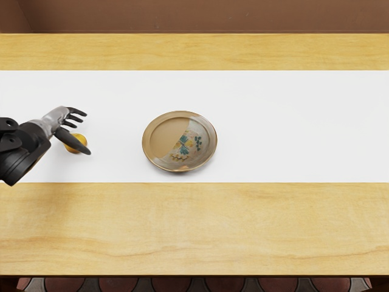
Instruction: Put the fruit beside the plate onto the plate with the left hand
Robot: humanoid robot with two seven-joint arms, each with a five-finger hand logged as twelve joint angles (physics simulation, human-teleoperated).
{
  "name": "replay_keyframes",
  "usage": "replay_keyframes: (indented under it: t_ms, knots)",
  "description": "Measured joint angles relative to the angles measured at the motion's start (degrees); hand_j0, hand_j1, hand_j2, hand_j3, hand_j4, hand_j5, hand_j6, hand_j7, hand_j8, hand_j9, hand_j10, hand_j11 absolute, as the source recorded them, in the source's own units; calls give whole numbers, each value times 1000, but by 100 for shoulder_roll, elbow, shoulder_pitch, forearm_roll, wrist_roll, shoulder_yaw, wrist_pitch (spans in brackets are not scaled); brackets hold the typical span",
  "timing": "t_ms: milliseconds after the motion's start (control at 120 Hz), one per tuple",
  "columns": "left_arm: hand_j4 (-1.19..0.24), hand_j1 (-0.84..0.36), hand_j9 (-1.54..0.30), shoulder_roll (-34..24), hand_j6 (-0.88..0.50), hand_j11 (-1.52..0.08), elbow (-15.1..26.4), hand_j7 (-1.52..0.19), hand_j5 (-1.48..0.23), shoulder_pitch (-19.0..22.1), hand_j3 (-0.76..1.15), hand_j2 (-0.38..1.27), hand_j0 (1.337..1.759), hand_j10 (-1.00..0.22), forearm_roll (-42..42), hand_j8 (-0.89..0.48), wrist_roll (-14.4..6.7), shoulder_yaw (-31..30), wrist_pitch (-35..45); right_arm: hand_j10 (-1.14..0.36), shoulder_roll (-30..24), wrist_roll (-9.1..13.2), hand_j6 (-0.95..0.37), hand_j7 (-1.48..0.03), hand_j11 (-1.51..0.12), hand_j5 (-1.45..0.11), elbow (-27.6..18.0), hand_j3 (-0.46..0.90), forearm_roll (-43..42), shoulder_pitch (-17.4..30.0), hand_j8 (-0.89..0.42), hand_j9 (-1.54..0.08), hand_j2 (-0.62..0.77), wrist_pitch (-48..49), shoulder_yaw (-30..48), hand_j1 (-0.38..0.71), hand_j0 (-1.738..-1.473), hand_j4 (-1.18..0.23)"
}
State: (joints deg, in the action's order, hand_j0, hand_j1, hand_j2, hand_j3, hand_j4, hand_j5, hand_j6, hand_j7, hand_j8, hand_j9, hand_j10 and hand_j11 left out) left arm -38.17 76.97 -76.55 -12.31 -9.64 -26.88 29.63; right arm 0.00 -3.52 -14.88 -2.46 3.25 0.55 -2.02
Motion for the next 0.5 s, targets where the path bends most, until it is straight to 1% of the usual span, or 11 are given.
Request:
replay_keyframes:
  t_ms: [333,400,500]
  knots:
    - [-336,-53,-436,-109,-336,-436,57,-436,-436,9,0,68,1658,-336,-6,-336,-3,6,-1,-19,0,0,-19,-24,-24,-24,-2,0,0,0,-19,-24,-4,-1,0,-326,-1658,-19]
    - [-339,-56,-440,-121,-339,-440,64,-440,-440,107,0,69,1658,-339,-13,-339,-3,9,-1,-19,0,0,-19,-24,-24,-24,0,0,0,0,-19,-24,-4,0,0,-326,-1658,-19]
    - [-350,-70,-456,-121,-351,-455,70,-456,-456,118,0,72,1658,-351,-24,-351,-3,13,0,-19,0,0,-19,-24,-24,-24,1,0,0,0,-19,-24,-4,-1,0,-326,-1658,-19]
